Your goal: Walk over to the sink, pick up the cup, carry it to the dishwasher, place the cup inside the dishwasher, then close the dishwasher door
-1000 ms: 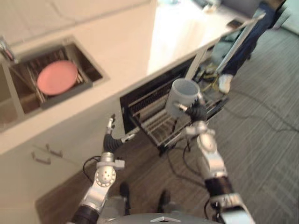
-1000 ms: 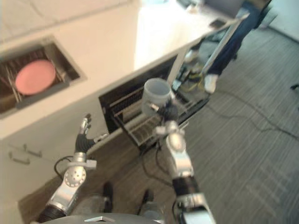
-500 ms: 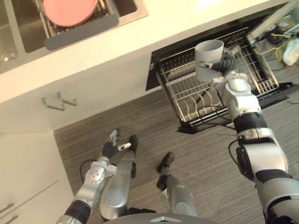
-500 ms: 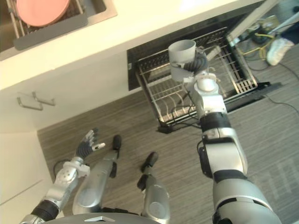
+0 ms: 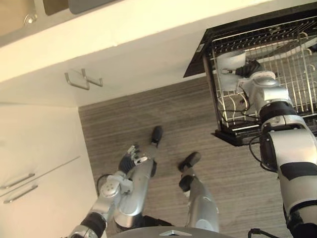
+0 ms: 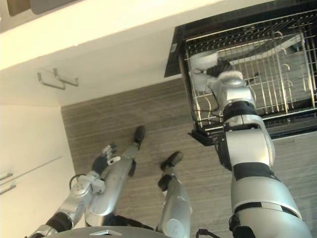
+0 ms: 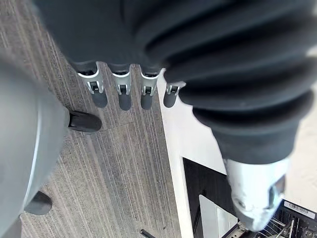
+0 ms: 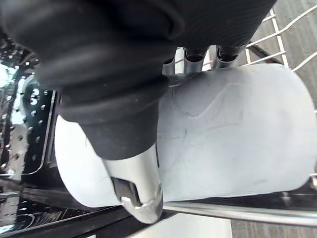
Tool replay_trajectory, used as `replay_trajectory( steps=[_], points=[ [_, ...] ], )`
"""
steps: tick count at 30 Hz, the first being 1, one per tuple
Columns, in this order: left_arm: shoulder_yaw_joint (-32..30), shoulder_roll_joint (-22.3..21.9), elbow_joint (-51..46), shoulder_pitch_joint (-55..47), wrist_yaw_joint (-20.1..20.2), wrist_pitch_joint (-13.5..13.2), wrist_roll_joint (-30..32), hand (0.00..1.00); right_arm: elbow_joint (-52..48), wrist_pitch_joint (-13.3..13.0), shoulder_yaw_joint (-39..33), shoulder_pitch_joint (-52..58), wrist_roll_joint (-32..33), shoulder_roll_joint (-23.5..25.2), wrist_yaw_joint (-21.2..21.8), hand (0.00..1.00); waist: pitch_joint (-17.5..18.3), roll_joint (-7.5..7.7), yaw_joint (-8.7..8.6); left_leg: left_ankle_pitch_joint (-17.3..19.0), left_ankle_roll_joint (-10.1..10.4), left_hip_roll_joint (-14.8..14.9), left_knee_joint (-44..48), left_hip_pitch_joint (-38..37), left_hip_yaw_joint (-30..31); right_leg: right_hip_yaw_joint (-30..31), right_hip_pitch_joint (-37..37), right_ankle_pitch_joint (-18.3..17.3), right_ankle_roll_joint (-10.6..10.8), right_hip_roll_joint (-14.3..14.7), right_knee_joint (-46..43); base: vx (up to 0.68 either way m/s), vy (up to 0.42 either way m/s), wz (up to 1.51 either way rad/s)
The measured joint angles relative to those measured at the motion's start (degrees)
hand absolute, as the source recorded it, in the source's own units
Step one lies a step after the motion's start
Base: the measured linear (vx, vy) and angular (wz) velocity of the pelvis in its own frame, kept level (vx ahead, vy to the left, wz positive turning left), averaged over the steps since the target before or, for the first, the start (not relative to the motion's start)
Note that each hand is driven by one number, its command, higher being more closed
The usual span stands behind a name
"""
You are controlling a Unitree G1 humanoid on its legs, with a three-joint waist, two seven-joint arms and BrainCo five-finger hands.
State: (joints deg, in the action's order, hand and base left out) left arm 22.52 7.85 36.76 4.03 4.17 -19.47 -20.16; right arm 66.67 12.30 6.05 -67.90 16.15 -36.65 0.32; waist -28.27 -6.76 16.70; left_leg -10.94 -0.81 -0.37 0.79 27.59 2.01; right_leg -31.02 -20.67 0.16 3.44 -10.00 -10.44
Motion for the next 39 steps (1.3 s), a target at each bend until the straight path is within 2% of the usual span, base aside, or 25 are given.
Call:
replay_trajectory(
  steps=[1,2,6,10,17,22,28,31,36,38,39],
  points=[
    [0.08,-0.03,0.00,0.01,0.00,-0.22,-0.02,0.00,0.27,0.43,-0.28,0.00,-0.13,0.02,-0.01,1.00,-0.08,-0.16,0.09,-0.05,0.02,0.04,-0.11,0.06,-0.02,0.04,-0.34,-0.30,-0.07,-0.13,-0.59,-0.03,-0.074,0.01],
    [0.10,-0.14,0.11,0.01,0.00,-0.62,-0.03,0.00,0.20,0.56,-0.84,0.04,-0.20,0.07,0.36,0.00,-0.22,-0.45,0.08,-0.13,0.12,0.11,-0.13,0.29,-0.03,0.06,-1.00,-0.77,-0.17,-0.32,-1.55,-0.03,-0.063,-0.04],
    [0.11,-0.72,0.51,0.23,-0.04,-1.04,-1.11,0.00,-0.36,1.39,-0.80,0.36,-0.76,0.62,0.47,0.00,-0.49,-1.03,0.21,-1.06,0.41,0.33,-0.88,0.31,0.26,0.16,-2.60,-2.85,-0.68,-0.91,-4.88,-0.03,-0.077,0.03],
    [0.12,-1.22,0.52,0.39,-0.01,-1.35,-1.11,0.00,-0.39,0.80,-0.86,0.37,-0.76,0.89,0.47,0.00,-0.48,-1.03,0.29,-1.42,0.77,0.63,-1.09,0.25,0.73,0.10,-3.47,-4.57,-1.20,-1.20,-7.35,-0.02,-0.091,0.06],
    [0.27,-1.77,0.53,0.38,-0.03,-1.86,-1.09,0.00,-0.64,-0.12,-0.71,0.37,-0.76,2.41,0.42,0.00,-0.48,-1.03,0.01,-1.61,1.36,1.28,-1.09,-0.79,0.38,0.41,-3.52,-5.68,-2.01,-1.24,-9.38,-0.05,-0.079,-0.04],
    [0.36,-1.76,0.62,0.01,-0.04,-1.87,-1.10,0.00,-7.21,-0.05,-0.48,0.16,-0.71,2.46,0.31,0.00,-0.48,-1.03,-0.53,-1.71,1.52,1.72,-1.32,-2.55,-0.90,1.70,-2.96,-5.79,-2.25,-1.10,-9.84,-0.05,-0.059,-0.13],
    [-0.16,-1.62,0.47,-1.94,-0.06,-1.96,-1.10,0.00,-21.92,-0.31,-0.92,1.74,0.79,2.49,0.48,0.00,-0.48,-1.03,-3.13,-1.82,1.67,2.11,-3.33,-7.51,-2.87,3.42,-0.03,-5.86,-2.28,-0.82,-9.87,-0.02,-0.037,-0.16],
    [-1.93,-1.74,0.36,-3.25,-0.06,-1.94,-1.06,0.00,-30.82,-0.86,-4.15,7.53,2.74,4.18,0.49,0.00,-0.47,-0.95,-4.69,-1.97,1.75,2.16,-4.64,-9.81,-3.66,3.84,1.41,-6.04,-2.07,-0.76,-9.72,0.02,-0.028,-0.08],
    [-7.58,-1.67,0.56,-7.12,-0.32,-1.88,-0.94,0.00,-44.99,-1.56,-7.11,22.75,4.99,12.07,0.49,0.00,-0.47,-0.11,-7.22,-1.35,1.94,2.26,-5.19,-14.37,-4.62,4.66,5.74,-6.31,-1.73,-0.40,-8.93,0.06,-0.042,-0.09],
    [-9.71,-1.59,1.28,-8.49,-0.45,-1.94,-0.86,0.00,-51.01,-3.64,-7.46,29.01,5.60,16.05,0.69,0.00,-0.32,0.54,-7.82,-0.76,2.07,2.40,-5.19,-16.35,-5.16,4.98,7.76,-6.37,-1.64,-0.08,-8.24,0.06,-0.042,-0.13],
    [-11.04,-1.57,2.23,-9.20,-0.45,-2.04,-0.86,0.00,-53.85,-5.69,-7.41,32.44,6.33,18.37,1.47,0.00,0.01,1.02,-8.26,-0.39,2.09,2.46,-5.20,-17.33,-5.17,4.95,8.90,-6.46,-1.52,0.09,-7.78,0.05,-0.038,-0.05]
  ],
)
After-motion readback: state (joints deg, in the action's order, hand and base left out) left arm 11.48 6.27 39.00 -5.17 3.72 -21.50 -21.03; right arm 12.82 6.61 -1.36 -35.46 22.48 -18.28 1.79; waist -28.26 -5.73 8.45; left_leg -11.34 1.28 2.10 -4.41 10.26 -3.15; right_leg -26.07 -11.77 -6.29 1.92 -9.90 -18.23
